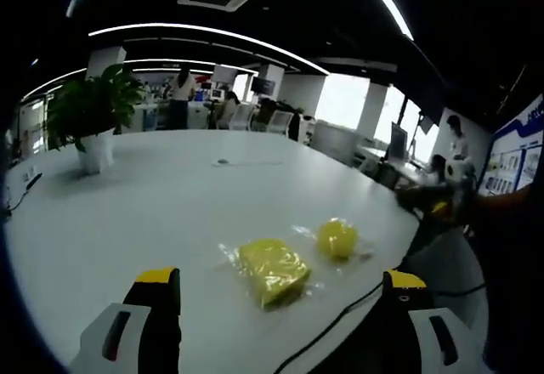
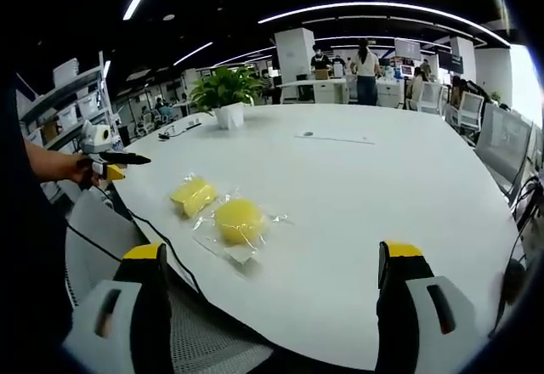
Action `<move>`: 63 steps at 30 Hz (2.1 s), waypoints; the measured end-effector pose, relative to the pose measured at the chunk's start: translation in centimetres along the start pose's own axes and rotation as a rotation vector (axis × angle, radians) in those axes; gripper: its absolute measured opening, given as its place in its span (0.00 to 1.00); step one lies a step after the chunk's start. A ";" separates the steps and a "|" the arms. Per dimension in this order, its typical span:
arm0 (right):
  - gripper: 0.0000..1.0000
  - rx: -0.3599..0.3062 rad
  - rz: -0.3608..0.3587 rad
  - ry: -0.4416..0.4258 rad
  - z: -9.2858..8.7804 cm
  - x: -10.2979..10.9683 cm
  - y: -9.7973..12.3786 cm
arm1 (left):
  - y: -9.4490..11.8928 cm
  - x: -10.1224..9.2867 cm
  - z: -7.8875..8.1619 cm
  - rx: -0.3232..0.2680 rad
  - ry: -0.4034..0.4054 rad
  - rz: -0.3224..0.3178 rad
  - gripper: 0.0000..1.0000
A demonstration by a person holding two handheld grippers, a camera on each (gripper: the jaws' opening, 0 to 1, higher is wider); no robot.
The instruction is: Compare the silicone blocks by pressing each to a similar depth, holding the contact briefly, and releasing to observe deformation and rebound differences across the visible hardness samples.
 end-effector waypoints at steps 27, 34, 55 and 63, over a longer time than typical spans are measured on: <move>0.96 -0.002 0.026 -0.012 0.1 -1.2 -0.5 | -2.4 -2.0 3.6 0.014 0.158 -0.086 1.00; 0.96 0.006 0.022 -0.008 -0.4 -1.2 -0.2 | -4.8 -2.5 4.8 0.067 0.170 -0.101 1.00; 0.96 0.011 0.009 -0.045 -1.2 -1.2 -0.2 | -12.5 -3.7 6.7 0.192 0.215 -0.171 0.99; 0.96 0.013 -0.005 -0.055 -1.3 -1.3 -0.4 | -14.9 -3.3 5.7 0.224 0.304 -0.194 0.96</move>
Point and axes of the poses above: the point that each gripper's makers call its tool centre point, and the gripper's own axes: y roughly backward along the fingers, x roughly to its left, z roughly out of its top, the point moved 6 cm from there along y, roughly backward along the fingers, and after that the axes turned 1 degree about -z, right-handed, at the moved point
